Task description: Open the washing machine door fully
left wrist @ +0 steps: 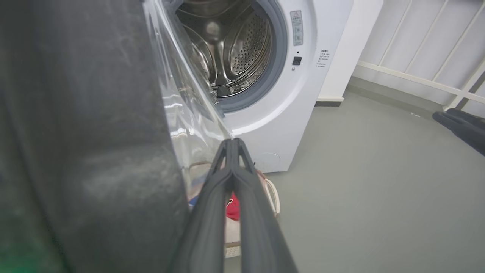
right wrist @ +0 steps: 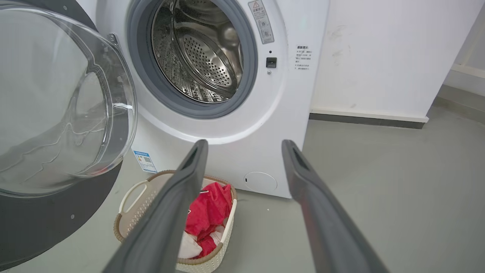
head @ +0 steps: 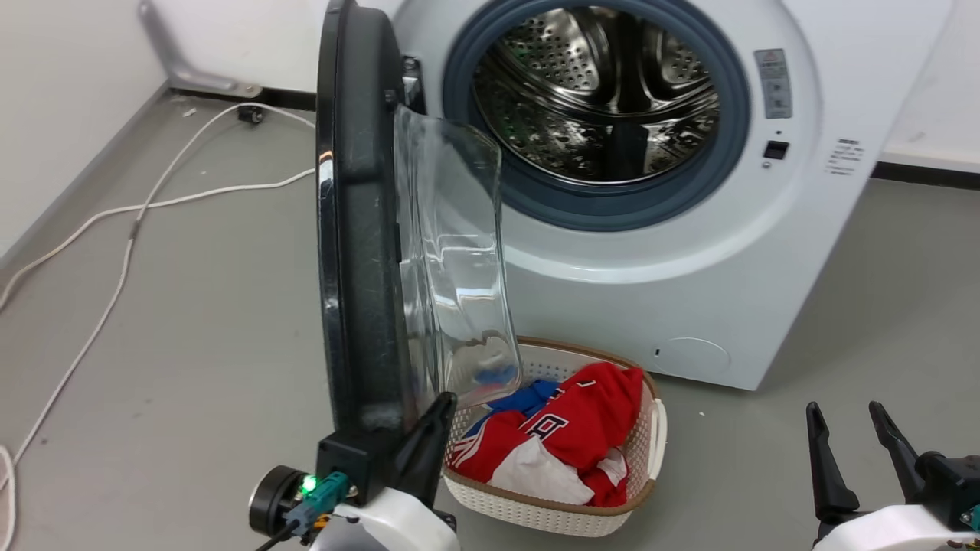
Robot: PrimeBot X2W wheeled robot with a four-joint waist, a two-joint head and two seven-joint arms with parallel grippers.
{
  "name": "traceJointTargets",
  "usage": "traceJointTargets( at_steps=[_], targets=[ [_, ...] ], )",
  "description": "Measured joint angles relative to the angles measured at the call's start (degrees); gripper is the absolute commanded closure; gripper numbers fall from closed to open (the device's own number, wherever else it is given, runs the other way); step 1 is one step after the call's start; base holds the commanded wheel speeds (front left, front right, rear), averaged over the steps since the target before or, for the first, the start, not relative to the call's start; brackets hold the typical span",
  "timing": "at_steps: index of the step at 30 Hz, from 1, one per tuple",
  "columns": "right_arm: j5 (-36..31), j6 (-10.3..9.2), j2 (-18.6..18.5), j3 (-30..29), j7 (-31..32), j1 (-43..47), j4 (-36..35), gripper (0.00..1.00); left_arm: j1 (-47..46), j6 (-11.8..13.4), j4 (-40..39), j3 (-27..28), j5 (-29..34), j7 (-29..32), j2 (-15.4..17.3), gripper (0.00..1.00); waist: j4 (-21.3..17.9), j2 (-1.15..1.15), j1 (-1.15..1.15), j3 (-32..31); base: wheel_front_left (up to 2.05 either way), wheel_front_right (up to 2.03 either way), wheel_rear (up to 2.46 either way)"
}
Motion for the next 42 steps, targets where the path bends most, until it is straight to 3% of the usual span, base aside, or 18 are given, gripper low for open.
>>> traceJointTargets(
  at_steps=[12,24,31,42],
  targets=[
    [0.4,0.00,0.0,-0.1,-0.3,-1.1,0.4,0.00,0.8,2.7,0.6,8.2,-1.5,-4.5,3.8,1.00,6.2,0.00,0.00,1.0,0.00,0.00,0.00],
    [0.3,0.00,0.0,1.1,1.2,-2.1,-1.0,0.00,-3.8,2.2,11.6,19.4,-6.9,-8.0,9.8,1.00,6.1,0.00,0.00,4.0,0.00,0.00,0.00],
    [-0.6,0.00,0.0,1.6,2.1,-3.4,-2.6,0.00,-8.9,-0.3,20.6,24.0,-9.3,-10.6,14.0,1.00,4.6,0.00,0.00,7.2,0.00,0.00,0.00],
    [-1.1,0.00,0.0,1.9,2.3,-5.5,-2.9,0.00,-16.6,-5.6,34.5,26.3,-12.3,-14.4,16.8,1.00,3.3,0.00,0.00,10.0,0.00,0.00,0.00]
  ],
)
